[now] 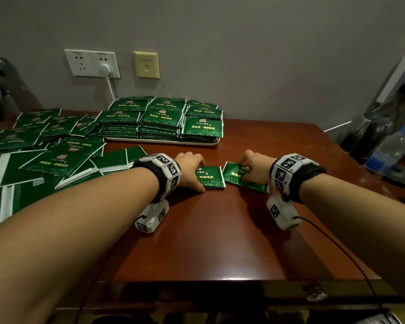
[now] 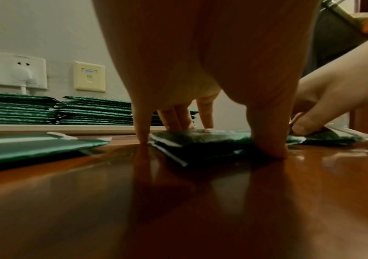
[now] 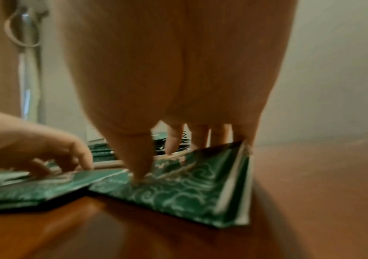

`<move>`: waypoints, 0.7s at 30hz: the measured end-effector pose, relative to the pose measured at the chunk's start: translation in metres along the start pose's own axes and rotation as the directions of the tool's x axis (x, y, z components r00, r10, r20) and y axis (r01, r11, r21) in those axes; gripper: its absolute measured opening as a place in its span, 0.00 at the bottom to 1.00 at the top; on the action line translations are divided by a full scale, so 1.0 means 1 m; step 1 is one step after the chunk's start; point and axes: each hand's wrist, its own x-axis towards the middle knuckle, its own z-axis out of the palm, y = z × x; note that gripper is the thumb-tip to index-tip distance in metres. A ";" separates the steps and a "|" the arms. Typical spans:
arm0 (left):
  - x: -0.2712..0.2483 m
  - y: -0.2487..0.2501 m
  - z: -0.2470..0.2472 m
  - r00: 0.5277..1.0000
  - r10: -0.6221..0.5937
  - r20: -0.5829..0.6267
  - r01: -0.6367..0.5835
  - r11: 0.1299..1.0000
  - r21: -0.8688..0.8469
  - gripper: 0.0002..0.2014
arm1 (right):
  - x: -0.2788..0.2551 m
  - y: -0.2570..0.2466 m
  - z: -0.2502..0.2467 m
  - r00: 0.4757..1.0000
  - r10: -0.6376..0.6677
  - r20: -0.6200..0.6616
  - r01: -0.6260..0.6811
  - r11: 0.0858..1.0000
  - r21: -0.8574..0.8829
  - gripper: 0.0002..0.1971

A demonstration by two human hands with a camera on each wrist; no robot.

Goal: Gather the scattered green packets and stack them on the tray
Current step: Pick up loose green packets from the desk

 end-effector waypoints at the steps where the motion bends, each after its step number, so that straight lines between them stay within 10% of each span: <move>1: 0.000 0.000 0.000 1.000 0.003 -0.001 -0.003 1.000 0.010 0.38 | -0.002 0.000 0.002 1.000 -0.014 0.000 0.014 1.000 0.004 0.33; 14: -0.017 0.004 -0.012 0.998 0.047 -0.030 -0.044 0.997 0.066 0.49 | -0.017 -0.020 -0.003 0.995 -0.093 0.041 0.099 0.968 -0.231 0.43; 21: -0.026 -0.020 -0.041 0.997 -0.024 -0.080 0.030 0.997 0.074 0.45 | -0.011 -0.027 -0.021 0.969 -0.216 -0.122 0.185 0.956 -0.226 0.30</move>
